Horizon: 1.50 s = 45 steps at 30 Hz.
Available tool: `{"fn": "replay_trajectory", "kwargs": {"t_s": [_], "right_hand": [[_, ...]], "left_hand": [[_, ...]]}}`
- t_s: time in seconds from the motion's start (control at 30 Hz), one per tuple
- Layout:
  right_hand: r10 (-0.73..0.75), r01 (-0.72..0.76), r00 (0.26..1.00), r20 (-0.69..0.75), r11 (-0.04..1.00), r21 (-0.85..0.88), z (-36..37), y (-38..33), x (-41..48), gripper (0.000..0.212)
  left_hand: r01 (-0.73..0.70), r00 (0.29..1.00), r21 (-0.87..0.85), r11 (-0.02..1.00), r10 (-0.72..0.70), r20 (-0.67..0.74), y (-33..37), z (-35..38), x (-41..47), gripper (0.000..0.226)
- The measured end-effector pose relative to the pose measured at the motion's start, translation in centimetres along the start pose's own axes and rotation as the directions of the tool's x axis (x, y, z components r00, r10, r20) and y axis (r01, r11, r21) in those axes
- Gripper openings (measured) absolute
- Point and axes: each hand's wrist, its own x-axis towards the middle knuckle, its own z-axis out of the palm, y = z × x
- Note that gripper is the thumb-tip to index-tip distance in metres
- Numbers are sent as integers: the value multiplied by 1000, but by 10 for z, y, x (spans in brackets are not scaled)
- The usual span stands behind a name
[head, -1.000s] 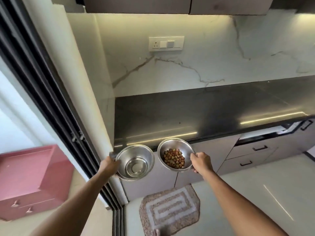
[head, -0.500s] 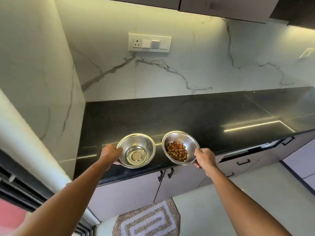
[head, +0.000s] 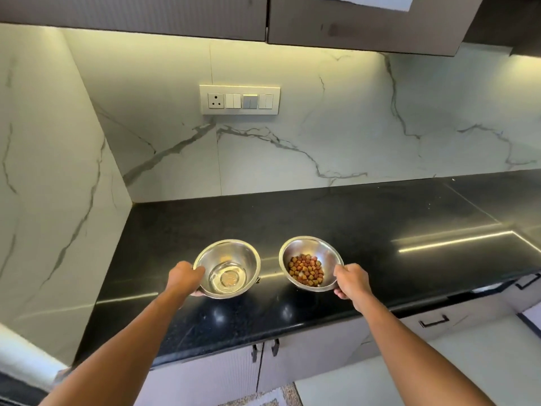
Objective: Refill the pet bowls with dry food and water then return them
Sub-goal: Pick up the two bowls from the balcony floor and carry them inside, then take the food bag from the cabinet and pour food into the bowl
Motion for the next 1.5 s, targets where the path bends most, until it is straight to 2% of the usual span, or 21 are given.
{"fn": "replay_trajectory", "kwargs": {"t_s": [0.23,0.5,0.83,0.97,1.03,1.13,1.27,1.37,1.5], "right_hand": [[-23,29,994,107,998,-54,-19,1,72,26],[-20,36,984,178,995,-89,-22,5,124,28],[-2,21,981,192,995,-96,-13,3,140,28],[-6,32,984,179,989,-142,-13,2,141,37],[-28,59,990,140,973,-225,-15,-3,135,45],[-180,189,982,62,890,-416,-19,-13,123,54],[-397,379,916,59,805,-457,-23,-33,102,56],[-571,536,816,88,691,-485,-27,-59,86,59],[-778,736,612,141,496,-461,-35,-112,60,59]], "left_hand": [[95,987,-135,986,-111,-118,13,47,6,30],[163,965,-257,952,-209,-161,33,81,2,14],[237,944,-322,917,-296,-146,38,93,4,13],[260,940,-256,931,-305,-153,39,92,-1,23],[240,941,-135,961,-264,-212,41,89,-4,33],[192,948,108,975,-156,-277,49,83,-12,42],[107,963,303,947,-23,-269,73,73,-24,45],[-16,954,423,906,142,-266,103,61,-37,37],[-208,882,556,805,400,-249,150,34,-55,29]]}}
